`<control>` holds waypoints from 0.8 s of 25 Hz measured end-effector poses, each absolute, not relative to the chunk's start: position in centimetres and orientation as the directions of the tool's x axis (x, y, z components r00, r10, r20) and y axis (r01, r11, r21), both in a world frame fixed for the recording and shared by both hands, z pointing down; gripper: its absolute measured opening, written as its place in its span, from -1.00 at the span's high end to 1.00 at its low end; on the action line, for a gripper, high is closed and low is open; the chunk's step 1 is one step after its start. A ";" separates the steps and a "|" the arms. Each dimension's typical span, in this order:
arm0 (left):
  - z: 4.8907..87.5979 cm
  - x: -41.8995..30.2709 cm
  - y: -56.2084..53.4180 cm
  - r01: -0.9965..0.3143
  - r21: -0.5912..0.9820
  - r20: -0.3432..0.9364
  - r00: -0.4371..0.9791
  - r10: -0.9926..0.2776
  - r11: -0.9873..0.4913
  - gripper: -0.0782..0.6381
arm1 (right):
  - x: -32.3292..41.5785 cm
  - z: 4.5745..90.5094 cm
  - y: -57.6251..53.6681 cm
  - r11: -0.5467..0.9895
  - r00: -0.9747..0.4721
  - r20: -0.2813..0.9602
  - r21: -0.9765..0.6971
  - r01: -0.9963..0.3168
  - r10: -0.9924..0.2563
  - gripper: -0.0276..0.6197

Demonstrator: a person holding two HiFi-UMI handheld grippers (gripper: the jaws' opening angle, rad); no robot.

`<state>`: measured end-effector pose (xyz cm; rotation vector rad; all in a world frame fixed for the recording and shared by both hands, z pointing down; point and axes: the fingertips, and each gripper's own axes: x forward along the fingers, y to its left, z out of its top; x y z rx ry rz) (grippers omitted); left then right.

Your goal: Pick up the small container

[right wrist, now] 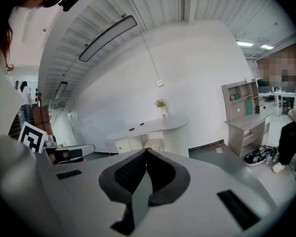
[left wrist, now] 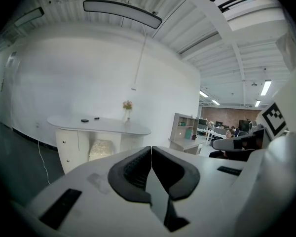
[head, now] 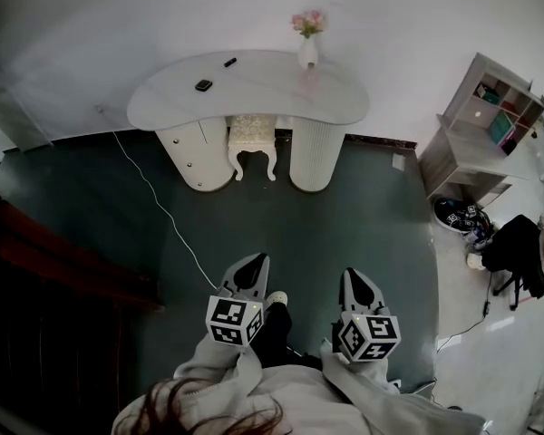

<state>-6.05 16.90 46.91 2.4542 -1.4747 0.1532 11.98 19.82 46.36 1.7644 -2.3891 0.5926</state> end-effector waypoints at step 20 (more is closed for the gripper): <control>47.5 -10.7 1.6 -0.878 0.197 0.232 0.475 -0.849 -0.437 0.73 | 7.8 46.9 4.9 0.229 -0.305 0.340 -0.246 -0.942 -0.890 0.76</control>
